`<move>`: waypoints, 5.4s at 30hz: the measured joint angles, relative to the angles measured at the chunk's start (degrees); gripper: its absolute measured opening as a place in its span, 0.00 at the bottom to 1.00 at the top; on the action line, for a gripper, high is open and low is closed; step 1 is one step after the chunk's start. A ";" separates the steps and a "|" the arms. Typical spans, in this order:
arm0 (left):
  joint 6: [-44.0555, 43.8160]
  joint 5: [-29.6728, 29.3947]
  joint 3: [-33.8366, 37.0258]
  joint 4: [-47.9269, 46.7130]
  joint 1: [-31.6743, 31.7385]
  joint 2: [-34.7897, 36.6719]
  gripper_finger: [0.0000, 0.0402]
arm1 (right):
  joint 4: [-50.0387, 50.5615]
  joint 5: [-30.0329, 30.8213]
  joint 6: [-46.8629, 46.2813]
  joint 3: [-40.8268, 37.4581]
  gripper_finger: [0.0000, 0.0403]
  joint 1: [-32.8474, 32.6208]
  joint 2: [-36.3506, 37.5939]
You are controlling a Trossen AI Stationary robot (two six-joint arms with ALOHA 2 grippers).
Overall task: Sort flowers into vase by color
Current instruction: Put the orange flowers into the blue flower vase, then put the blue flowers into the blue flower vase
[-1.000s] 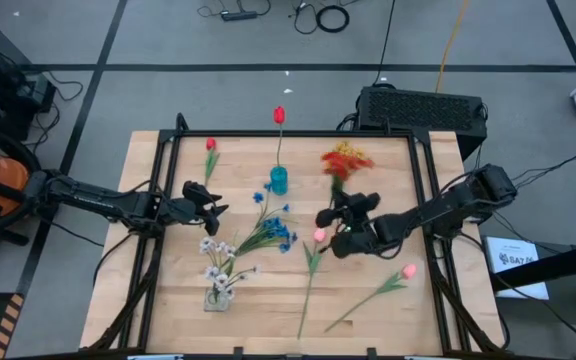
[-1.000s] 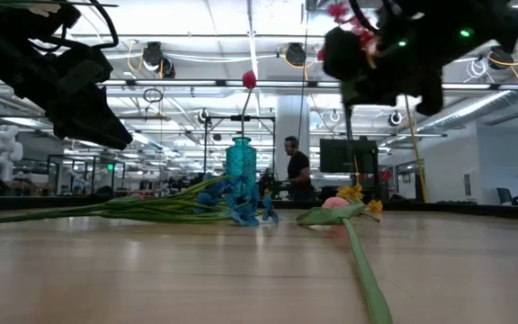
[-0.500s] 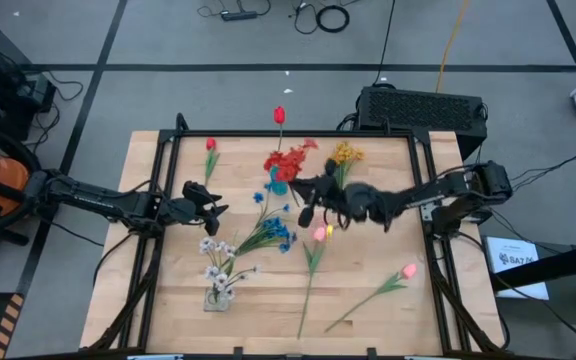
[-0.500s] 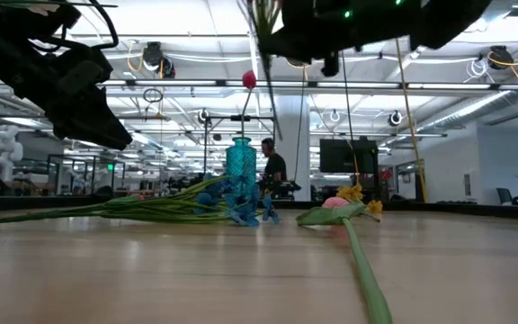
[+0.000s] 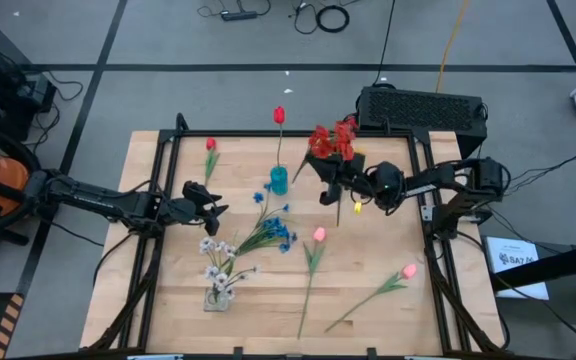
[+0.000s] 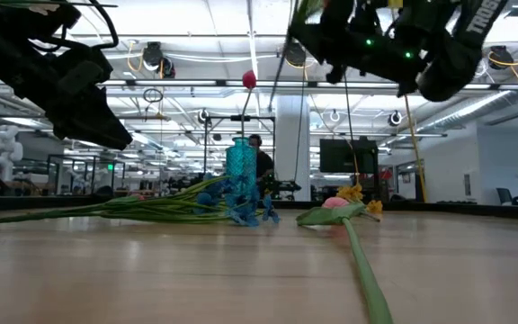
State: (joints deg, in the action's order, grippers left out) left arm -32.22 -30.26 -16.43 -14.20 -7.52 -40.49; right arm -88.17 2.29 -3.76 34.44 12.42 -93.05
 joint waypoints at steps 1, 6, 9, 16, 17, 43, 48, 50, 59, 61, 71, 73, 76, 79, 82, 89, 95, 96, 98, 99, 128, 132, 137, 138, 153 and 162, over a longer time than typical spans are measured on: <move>0.00 0.00 0.00 -0.02 0.00 0.00 0.48 | -0.60 -0.99 0.38 1.33 0.00 0.40 -0.94; -0.06 0.02 0.00 0.20 -0.01 0.00 0.48 | 1.21 -2.43 3.79 8.76 0.00 1.91 -6.78; -0.36 0.04 0.00 0.10 -0.01 0.00 0.48 | 1.41 -4.33 4.22 11.80 0.00 2.71 -9.77; -0.38 1.25 0.00 -0.07 0.00 0.00 0.48 | 0.70 -3.82 0.36 12.08 0.00 5.67 -13.99; -0.38 1.27 0.00 -0.16 -0.01 0.00 0.48 | 0.33 -3.89 0.01 12.08 0.00 5.97 -14.47; -0.38 1.31 0.00 -0.24 -0.01 0.00 0.48 | 14.62 -3.94 1.71 12.08 0.00 7.13 -17.84; -0.38 1.32 0.00 -0.22 0.00 0.00 0.48 | 17.71 -3.89 1.87 12.08 0.00 7.13 -17.84; -0.38 1.31 0.00 -0.22 -0.01 0.00 0.48 | 18.35 -3.87 1.87 12.08 0.00 7.12 -17.84; -0.36 1.33 0.00 -0.22 -0.01 0.00 0.48 | 19.75 -3.83 1.48 12.08 0.04 7.11 -17.84; -0.36 1.31 0.00 -0.22 0.00 0.00 0.48 | 18.74 -3.61 1.45 12.08 0.06 7.11 -17.84; -0.36 1.33 0.00 -0.22 0.01 0.00 0.48 | 16.62 -0.37 -0.29 12.08 0.19 7.13 -17.77; -0.36 1.33 0.00 -0.22 -0.01 0.00 0.48 | 16.79 -0.37 -0.36 12.08 0.22 7.13 -17.77; -0.36 1.33 0.00 -0.22 0.00 0.00 0.48 | 16.79 -0.35 -1.14 12.08 0.26 7.13 -17.77; -0.36 1.33 0.00 -0.22 0.01 0.00 0.48 | 16.84 -0.35 -1.17 12.08 0.30 7.13 -17.77; -0.37 1.33 0.00 -0.22 -0.01 0.00 0.48 | 16.65 -0.35 -1.14 12.08 0.33 7.13 -17.77; -0.36 1.33 0.00 -0.24 -0.01 0.00 0.48 | 16.40 -0.35 -0.94 12.08 0.37 7.13 -17.77; -0.36 1.36 0.00 -0.24 -0.01 0.00 0.48 | 16.43 -0.35 -0.11 12.08 0.40 7.13 -17.75; -0.36 1.40 0.00 -0.24 0.00 0.00 0.48 | 16.52 -0.35 -0.09 12.08 0.41 7.13 -17.75; -0.37 1.71 0.00 -0.24 -0.01 0.00 0.48 | 17.17 -0.35 -0.09 12.08 0.42 7.13 -17.75; -0.36 1.73 0.00 -0.24 0.00 0.00 0.48 | 17.88 -0.35 -0.07 12.08 0.43 7.13 -17.59; -0.47 1.68 0.00 -0.39 0.01 0.00 0.48 | 77.04 -0.44 -8.51 12.06 0.71 6.67 7.83; -0.47 1.66 0.02 -0.37 0.01 0.00 0.48 | 90.27 -0.44 -16.97 12.06 0.70 6.28 10.91; -0.48 1.66 0.02 -0.37 0.01 0.00 0.48 | 104.08 0.81 -27.34 12.06 0.69 4.40 11.78; -0.49 1.64 0.02 -0.37 -0.01 0.00 0.48 | 106.17 0.81 -29.40 12.06 0.68 3.95 11.78; -0.47 2.23 0.02 -0.45 0.00 0.00 0.48 | 130.08 7.01 -54.65 12.05 0.62 -10.32 12.40; 2.57 11.91 -0.20 5.70 0.31 -2.30 0.48 | 132.07 9.84 -65.22 12.06 0.58 -22.30 12.79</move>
State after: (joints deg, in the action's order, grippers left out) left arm -29.65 -18.35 -16.62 -8.50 -7.21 -42.79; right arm 43.90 12.13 -68.98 46.50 -9.88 -80.27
